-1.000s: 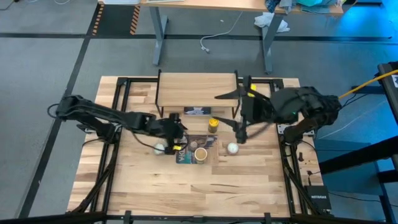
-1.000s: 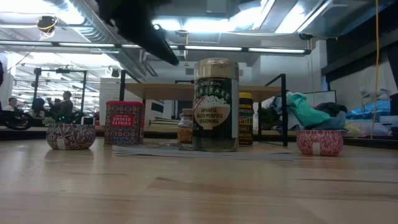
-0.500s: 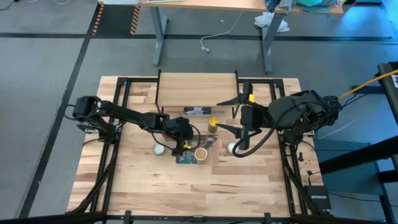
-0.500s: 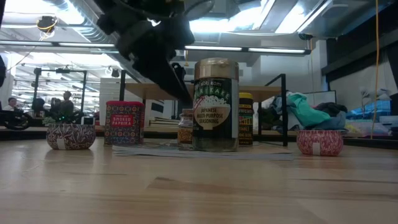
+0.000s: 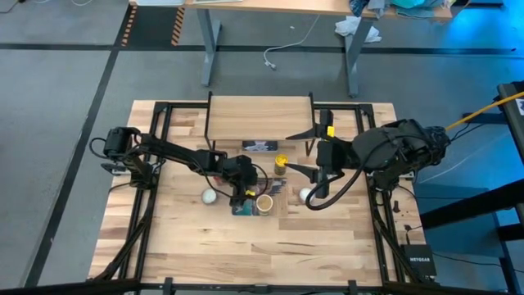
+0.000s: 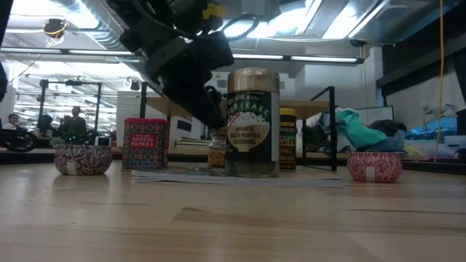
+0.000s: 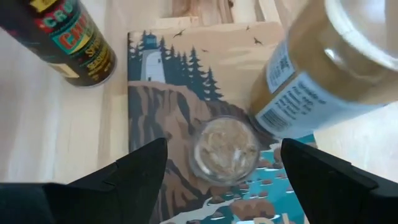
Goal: Shelf spices
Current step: Put the transparent seasoning bottle on the shelf
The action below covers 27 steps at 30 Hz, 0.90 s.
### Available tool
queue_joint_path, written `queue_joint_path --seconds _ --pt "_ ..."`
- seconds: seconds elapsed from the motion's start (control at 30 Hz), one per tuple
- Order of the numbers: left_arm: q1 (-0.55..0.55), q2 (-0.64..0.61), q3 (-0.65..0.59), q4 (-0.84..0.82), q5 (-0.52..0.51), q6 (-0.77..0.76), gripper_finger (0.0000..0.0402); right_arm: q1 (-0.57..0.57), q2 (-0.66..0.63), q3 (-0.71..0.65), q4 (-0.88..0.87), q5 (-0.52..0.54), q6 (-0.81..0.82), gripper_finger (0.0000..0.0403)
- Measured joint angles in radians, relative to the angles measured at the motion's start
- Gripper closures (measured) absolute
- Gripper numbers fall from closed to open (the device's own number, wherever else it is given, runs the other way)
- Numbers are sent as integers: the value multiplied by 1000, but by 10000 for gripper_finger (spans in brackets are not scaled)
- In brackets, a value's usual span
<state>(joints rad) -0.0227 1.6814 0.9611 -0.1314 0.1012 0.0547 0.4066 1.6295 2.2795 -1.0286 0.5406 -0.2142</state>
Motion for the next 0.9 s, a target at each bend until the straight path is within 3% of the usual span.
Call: queue_joint_path --seconds 0.2,0.5,0.9 --pt "-1 2 0 18 3 13 98 -1 0 0 0 1 0 127" --pt "-2 13 0 20 9 9 142 -1 0 0 2 2 0 127" --pt "-2 57 0 37 3 -13 146 -1 0 0 1 1 8 127"
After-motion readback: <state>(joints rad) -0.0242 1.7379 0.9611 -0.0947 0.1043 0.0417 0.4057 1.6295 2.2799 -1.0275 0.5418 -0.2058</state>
